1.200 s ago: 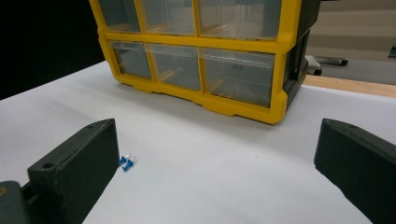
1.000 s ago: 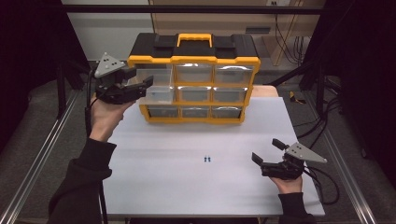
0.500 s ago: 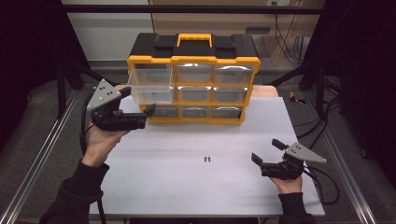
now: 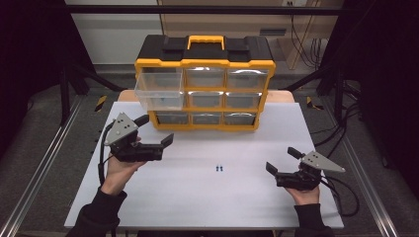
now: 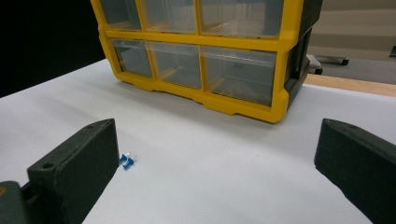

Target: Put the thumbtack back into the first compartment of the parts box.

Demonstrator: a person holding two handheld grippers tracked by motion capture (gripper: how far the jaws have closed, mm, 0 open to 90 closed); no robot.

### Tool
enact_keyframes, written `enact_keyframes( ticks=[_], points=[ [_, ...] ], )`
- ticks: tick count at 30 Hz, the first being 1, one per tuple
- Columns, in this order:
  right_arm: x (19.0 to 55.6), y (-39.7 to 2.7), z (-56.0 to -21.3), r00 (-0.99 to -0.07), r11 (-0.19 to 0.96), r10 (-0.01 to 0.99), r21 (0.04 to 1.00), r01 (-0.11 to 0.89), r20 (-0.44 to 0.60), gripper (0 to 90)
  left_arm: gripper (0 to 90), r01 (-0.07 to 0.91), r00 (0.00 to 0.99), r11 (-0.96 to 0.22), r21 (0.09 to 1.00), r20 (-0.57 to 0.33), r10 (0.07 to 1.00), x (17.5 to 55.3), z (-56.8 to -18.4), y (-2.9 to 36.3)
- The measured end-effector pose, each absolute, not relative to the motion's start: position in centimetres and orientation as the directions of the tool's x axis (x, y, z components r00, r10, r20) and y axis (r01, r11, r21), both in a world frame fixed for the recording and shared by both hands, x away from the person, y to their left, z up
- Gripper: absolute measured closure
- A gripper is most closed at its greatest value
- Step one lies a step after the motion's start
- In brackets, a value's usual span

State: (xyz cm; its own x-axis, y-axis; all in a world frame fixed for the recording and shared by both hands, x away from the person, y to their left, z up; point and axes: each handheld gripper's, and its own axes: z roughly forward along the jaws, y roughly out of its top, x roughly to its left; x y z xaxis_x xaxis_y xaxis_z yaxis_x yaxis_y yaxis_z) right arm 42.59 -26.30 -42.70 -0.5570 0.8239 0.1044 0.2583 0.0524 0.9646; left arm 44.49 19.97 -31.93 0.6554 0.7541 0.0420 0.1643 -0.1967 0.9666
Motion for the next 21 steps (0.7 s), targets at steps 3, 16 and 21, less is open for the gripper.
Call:
enact_keyframes(
  ticks=[3,16,21],
  points=[
    [42.6,-26.3,-42.7,-0.558,0.053,0.823,0.965,0.258,0.104,0.9,4.6,0.175,0.663,-0.2,0.964,0.035,0.748,44.5,-33.4,19.3],
    [42.6,-26.3,-42.7,-0.558,0.053,0.824,0.965,0.258,0.104,0.9,3.6,0.235,0.699,-0.294,0.926,0.049,0.714,45.2,-37.5,15.1],
    [42.6,-26.3,-42.7,-0.557,0.052,0.824,0.965,0.258,0.105,0.9,3.5,0.256,0.71,-0.317,0.913,0.045,0.703,45.8,-38.8,13.3]
  ],
)
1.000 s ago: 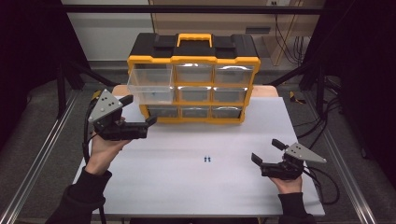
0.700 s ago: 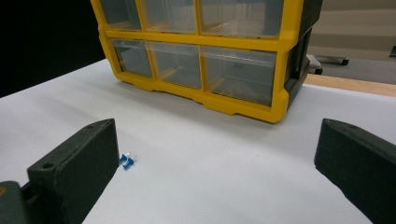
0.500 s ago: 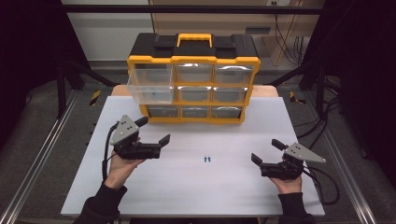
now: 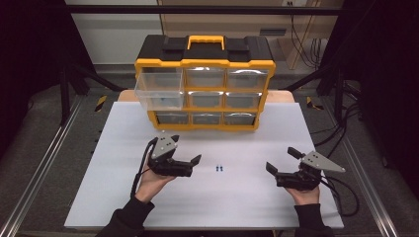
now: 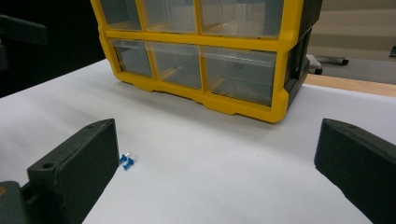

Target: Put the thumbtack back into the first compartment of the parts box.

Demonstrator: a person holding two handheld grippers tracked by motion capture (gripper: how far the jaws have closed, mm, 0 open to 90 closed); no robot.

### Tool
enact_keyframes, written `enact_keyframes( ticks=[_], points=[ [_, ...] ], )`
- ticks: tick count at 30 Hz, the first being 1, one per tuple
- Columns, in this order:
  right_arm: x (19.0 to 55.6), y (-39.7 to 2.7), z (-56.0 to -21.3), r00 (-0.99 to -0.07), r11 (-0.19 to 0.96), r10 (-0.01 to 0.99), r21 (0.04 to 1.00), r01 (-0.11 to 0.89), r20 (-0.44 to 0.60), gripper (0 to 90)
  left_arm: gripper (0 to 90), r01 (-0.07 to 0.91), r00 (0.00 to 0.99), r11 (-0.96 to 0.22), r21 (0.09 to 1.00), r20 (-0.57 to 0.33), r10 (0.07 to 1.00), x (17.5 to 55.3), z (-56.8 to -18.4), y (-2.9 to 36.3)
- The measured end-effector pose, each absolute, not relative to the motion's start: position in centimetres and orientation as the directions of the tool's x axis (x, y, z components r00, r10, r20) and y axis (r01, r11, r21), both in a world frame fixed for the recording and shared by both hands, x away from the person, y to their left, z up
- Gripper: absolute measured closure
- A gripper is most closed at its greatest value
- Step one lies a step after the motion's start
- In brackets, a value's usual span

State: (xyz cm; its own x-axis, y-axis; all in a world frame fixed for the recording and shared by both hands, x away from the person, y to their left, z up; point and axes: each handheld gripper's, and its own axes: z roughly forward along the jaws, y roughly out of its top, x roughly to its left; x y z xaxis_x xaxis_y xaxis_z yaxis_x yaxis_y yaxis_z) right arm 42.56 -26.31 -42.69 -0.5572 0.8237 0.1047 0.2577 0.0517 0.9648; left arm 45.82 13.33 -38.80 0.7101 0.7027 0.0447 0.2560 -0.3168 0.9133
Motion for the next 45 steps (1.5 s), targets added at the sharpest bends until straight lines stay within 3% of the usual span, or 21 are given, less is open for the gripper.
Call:
enact_keyframes(
  ticks=[30,39,45],
  points=[
    [42.5,-26.4,-42.6,-0.558,0.047,0.822,0.963,0.265,0.113,0.9,6.3,0.409,0.702,-0.384,0.828,-0.017,0.712,49.5,-45.5,7.2],
    [42.5,-26.4,-42.6,-0.557,0.045,0.823,0.963,0.266,0.116,0.9,14.2,0.47,0.682,-0.406,0.784,-0.03,0.731,49.5,-46.9,6.3],
    [42.5,-26.4,-42.6,-0.555,0.046,0.824,0.964,0.262,0.112,0.9,26.6,0.476,0.678,-0.419,0.773,-0.019,0.735,48.9,-47.4,6.0]
  ],
)
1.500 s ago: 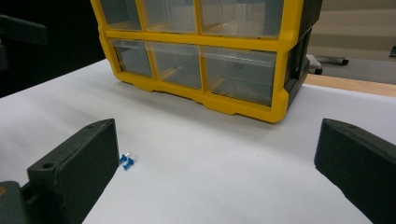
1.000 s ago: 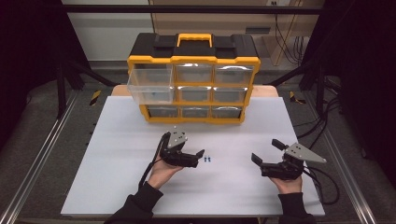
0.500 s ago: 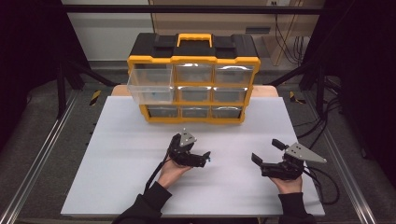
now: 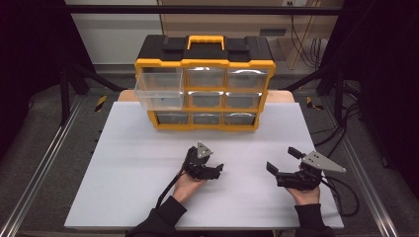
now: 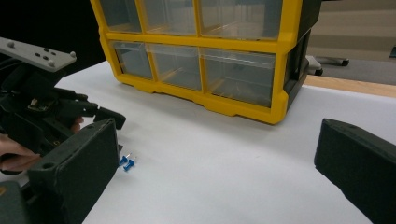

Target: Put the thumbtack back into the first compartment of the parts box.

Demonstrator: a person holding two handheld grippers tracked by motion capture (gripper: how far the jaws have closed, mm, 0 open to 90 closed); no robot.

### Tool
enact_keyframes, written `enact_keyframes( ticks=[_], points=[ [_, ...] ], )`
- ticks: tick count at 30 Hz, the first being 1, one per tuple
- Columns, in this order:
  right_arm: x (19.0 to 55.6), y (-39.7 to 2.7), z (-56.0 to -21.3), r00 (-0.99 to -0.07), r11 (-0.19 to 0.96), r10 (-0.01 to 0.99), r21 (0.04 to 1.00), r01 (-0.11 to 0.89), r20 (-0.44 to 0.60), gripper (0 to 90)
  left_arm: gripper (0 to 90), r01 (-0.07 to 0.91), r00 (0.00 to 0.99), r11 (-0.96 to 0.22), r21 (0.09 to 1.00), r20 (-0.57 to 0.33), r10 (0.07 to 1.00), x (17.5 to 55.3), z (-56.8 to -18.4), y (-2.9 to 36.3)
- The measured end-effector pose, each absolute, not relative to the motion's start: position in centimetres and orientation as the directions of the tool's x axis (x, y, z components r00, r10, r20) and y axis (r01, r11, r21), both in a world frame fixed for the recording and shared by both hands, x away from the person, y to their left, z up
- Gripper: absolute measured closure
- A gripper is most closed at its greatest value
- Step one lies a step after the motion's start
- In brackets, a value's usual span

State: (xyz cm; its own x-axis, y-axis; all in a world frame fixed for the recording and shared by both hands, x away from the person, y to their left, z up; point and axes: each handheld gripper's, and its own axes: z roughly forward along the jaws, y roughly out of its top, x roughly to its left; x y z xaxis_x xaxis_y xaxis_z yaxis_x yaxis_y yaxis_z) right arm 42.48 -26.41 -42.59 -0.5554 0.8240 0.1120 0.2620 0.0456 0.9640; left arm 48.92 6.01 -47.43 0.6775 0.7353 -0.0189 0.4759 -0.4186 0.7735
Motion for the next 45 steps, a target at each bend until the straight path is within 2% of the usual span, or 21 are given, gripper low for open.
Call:
enact_keyframes(
  ticks=[9,17,33,45],
  points=[
    [42.5,-26.4,-42.6,-0.556,0.043,0.824,0.966,0.255,0.109,1.0,50.9,0.482,0.685,-0.438,0.759,-0.015,0.729,48.5,-47.8,5.5],
    [42.5,-26.5,-42.5,-0.557,0.044,0.823,0.965,0.257,0.111,1.0,63.6,0.483,0.692,-0.447,0.753,-0.015,0.722,48.2,-48.1,4.9],
    [42.5,-26.5,-42.5,-0.556,0.042,0.823,0.965,0.26,0.114,1.0,82.7,0.467,0.684,-0.471,0.749,0.031,0.729,47.9,-48.3,4.4],
    [42.5,-26.5,-42.5,-0.556,0.043,0.823,0.964,0.261,0.114,1.0,84.2,0.459,0.698,-0.464,0.757,0.015,0.716,47.8,-47.6,5.0]
  ],
)
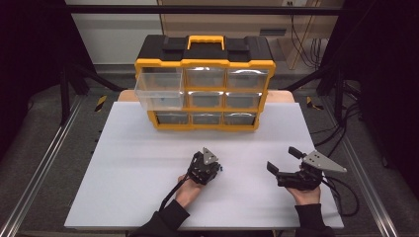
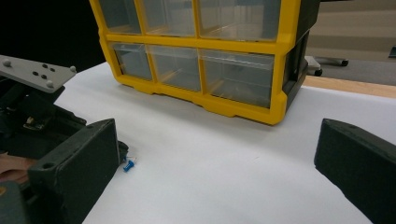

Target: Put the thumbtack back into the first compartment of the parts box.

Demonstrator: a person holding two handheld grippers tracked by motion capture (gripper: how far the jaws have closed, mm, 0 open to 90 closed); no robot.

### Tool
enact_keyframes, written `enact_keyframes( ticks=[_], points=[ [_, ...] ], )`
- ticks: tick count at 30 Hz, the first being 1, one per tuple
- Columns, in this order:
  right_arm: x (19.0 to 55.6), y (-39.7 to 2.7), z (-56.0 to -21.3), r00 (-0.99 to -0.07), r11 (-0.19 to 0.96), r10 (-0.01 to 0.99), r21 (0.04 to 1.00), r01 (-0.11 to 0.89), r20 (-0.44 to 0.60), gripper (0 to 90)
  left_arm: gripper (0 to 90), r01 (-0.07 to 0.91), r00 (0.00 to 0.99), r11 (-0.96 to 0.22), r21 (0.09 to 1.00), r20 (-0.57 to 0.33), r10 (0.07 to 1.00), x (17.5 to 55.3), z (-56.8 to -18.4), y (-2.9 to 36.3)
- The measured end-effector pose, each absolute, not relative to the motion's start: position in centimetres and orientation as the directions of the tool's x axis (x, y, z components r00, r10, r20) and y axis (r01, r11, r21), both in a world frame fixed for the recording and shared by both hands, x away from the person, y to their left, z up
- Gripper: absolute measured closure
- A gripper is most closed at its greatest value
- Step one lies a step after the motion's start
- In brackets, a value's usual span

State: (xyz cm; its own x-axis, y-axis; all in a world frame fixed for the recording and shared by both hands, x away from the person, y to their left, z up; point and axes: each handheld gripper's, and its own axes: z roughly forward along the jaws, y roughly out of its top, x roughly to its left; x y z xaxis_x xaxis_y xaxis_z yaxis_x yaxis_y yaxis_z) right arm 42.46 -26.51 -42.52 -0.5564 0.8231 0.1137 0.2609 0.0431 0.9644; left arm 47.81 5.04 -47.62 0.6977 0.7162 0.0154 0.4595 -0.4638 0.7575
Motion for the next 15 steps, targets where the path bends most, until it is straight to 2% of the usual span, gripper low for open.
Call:
enact_keyframes(
  ticks=[15],
  points=[
    [42.5,-26.4,-42.6,-0.558,0.043,0.822,0.964,0.261,0.115,0.9,84.1,0.431,0.705,-0.432,0.793,0.003,0.709,46.4,-44.7,8.0]
  ],
)
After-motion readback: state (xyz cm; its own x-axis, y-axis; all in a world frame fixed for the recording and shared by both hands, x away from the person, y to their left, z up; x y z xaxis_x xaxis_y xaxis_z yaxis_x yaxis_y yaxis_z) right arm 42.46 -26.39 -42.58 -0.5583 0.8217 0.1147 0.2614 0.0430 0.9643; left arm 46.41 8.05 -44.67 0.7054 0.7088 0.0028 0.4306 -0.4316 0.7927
